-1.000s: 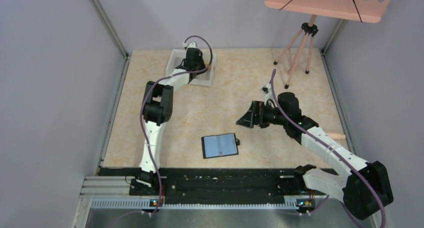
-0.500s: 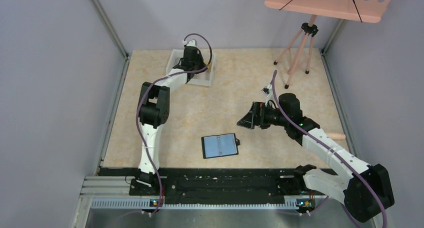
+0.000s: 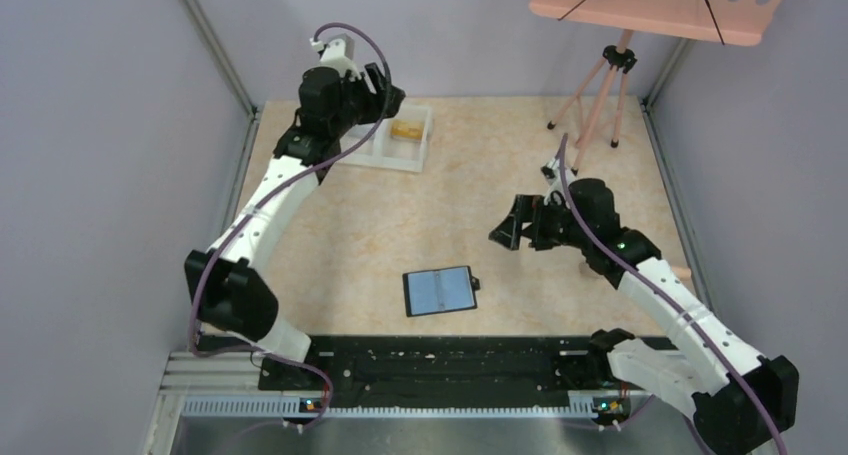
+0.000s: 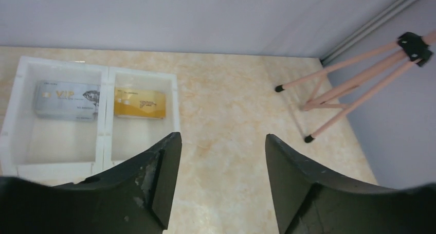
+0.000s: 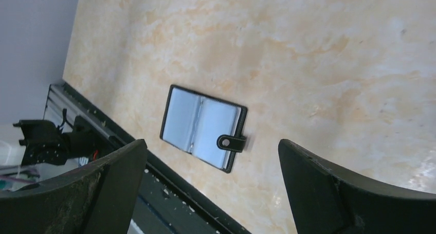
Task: Take the credit cards out of the card holder
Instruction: Reset both arms
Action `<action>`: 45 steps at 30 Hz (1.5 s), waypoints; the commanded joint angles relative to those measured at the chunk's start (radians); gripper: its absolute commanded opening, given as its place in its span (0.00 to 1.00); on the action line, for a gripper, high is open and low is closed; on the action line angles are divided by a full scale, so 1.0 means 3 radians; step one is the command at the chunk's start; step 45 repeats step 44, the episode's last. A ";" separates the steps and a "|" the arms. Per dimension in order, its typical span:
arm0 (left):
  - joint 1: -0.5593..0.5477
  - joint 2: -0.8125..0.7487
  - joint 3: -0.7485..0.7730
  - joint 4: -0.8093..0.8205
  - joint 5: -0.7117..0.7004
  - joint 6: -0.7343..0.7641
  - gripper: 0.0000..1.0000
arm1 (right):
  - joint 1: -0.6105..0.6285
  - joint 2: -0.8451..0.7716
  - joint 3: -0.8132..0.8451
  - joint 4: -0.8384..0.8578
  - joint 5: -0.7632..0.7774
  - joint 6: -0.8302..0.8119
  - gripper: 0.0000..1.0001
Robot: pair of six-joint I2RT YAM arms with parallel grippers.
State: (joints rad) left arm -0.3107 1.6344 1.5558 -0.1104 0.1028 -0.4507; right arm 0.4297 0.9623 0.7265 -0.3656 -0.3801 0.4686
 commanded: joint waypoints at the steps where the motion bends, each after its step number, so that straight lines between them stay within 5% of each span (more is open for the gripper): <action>1: -0.0036 -0.0647 -0.0490 -0.0303 0.0292 0.0100 0.78 | -0.0033 -0.0258 0.0477 -0.0432 0.0569 -0.0156 0.99; 2: -0.0042 -0.0797 -0.0611 -0.0309 0.0378 0.0104 0.95 | -0.0036 -0.0287 0.0555 -0.0513 0.0673 -0.0145 0.99; 3: -0.0046 -0.0954 -0.0731 -0.0333 0.0446 0.0099 0.98 | -0.0036 -0.0319 0.0626 -0.0596 0.0775 -0.0129 0.99; 20: -0.0063 -0.2735 -0.2215 -0.0501 0.0859 0.0258 0.99 | -0.0036 -0.0966 0.0530 -0.0621 0.1034 0.0351 0.99; 45: -0.0053 -0.2895 -0.2322 -0.0505 0.0746 0.0321 0.99 | -0.0034 -0.1145 0.0204 -0.0385 0.0849 0.0556 0.99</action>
